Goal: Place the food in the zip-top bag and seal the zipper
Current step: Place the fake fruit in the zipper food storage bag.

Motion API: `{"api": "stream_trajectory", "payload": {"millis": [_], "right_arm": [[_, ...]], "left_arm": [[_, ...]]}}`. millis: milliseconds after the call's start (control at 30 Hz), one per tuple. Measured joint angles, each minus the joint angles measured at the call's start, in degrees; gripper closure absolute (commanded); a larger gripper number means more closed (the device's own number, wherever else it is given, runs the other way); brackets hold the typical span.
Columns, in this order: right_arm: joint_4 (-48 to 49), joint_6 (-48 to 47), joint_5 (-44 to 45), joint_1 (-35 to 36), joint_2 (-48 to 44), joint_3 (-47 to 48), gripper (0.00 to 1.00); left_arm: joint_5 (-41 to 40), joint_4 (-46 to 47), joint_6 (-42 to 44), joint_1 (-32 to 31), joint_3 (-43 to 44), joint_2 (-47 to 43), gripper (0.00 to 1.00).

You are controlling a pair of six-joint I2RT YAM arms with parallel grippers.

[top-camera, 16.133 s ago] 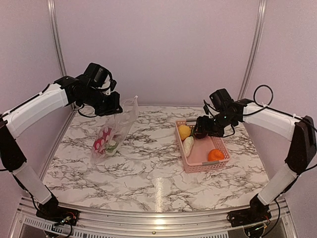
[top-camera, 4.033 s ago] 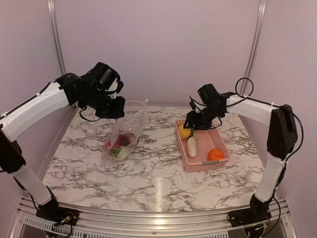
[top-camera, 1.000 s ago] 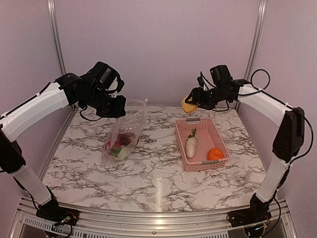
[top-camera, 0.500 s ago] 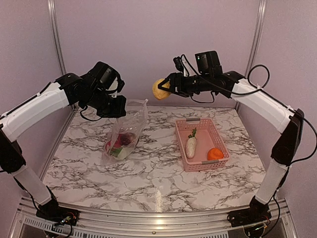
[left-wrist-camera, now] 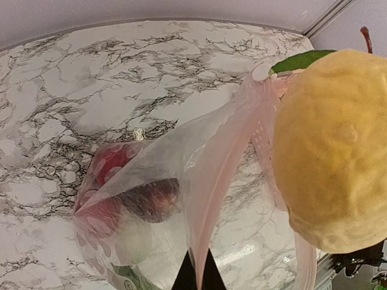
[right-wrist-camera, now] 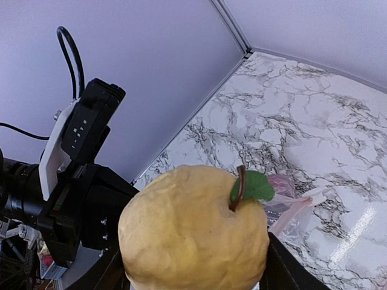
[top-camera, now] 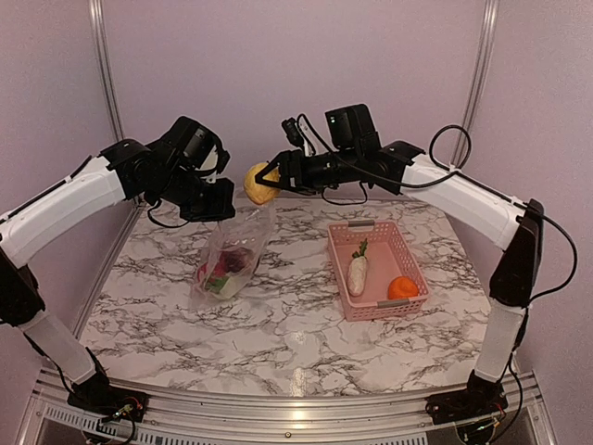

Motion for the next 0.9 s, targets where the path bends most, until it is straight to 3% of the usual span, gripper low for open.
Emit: {"api": "stream_trajectory", "payload": {"millis": [533, 733, 900], "right_arm": [[-4.1, -0.2, 0.8, 3.7, 4.0, 5.6, 0.38], [-7.6, -0.6, 1.2, 5.0, 5.4, 7.0, 0.31], [-11.0, -1.6, 1.5, 5.7, 7.5, 10.8, 0.17]], "left_arm": [[-0.3, 1.5, -3.2, 0.0, -2.1, -2.5, 1.0], [-1.4, 1.8, -4.0, 0.0, -2.9, -2.8, 1.0], [-2.6, 2.0, -4.6, 0.1, -3.8, -3.5, 1.0]]}}
